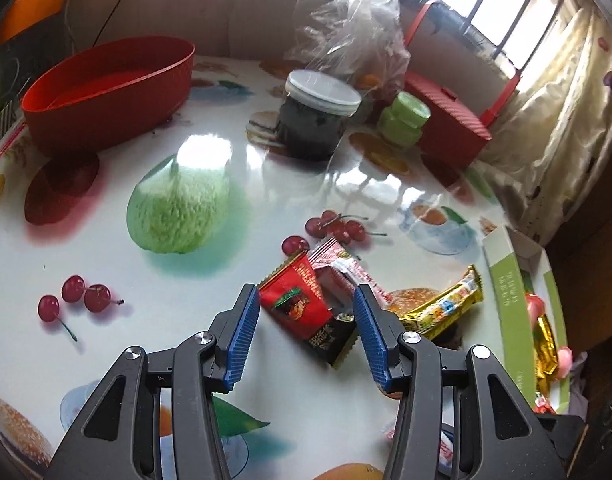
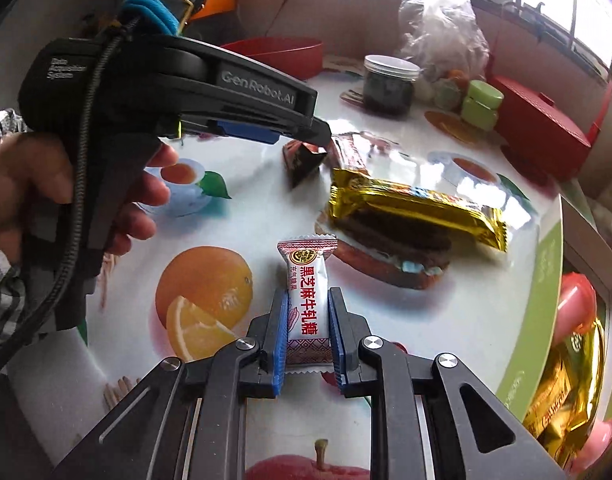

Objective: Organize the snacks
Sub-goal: 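Close the left tool on a red snack packet while the right tool holds the candy bar, then carry the red packet in the left tool and candy bar in the right tool over the box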

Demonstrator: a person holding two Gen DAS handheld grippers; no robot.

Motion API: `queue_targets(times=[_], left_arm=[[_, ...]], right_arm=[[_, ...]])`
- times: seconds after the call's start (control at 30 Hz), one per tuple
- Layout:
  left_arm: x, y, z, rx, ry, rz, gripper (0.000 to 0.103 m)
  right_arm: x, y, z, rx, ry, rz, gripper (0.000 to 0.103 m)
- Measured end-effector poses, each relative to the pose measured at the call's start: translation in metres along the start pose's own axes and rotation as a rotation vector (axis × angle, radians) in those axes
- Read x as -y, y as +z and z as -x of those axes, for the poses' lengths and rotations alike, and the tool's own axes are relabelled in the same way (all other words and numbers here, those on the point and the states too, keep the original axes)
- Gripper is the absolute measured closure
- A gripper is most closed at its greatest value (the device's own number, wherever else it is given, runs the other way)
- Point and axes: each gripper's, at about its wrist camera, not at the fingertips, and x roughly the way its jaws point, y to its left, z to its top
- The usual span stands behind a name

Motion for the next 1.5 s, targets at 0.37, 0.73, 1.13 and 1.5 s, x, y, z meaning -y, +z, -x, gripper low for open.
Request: queue_targets(times=[0.37,0.73,1.13,1.5], left_arm=[[0.007,-0.005,-0.004,-0.005,0.093,-0.033,0.053],[0.014,-0.009,-0.004,-0.003,0.079,-0.069,0.073],[0.017,-0.010,0.009,0.033,0.053,-0.089,0.078],[0.029,-0.017,0.037,0.083,0.018,-0.107,0.078]], right_arm=[[0.003,-0.008,0.006,0.021,0.009,-0.035,0.085],[0.004,-0.008,0.007,0.025,0.017,-0.043,0.085],[0.004,-0.011,0.012,0.028,0.012,-0.048,0.085],[0.005,-0.018,0.030,0.064,-0.013,-0.089,0.085]])
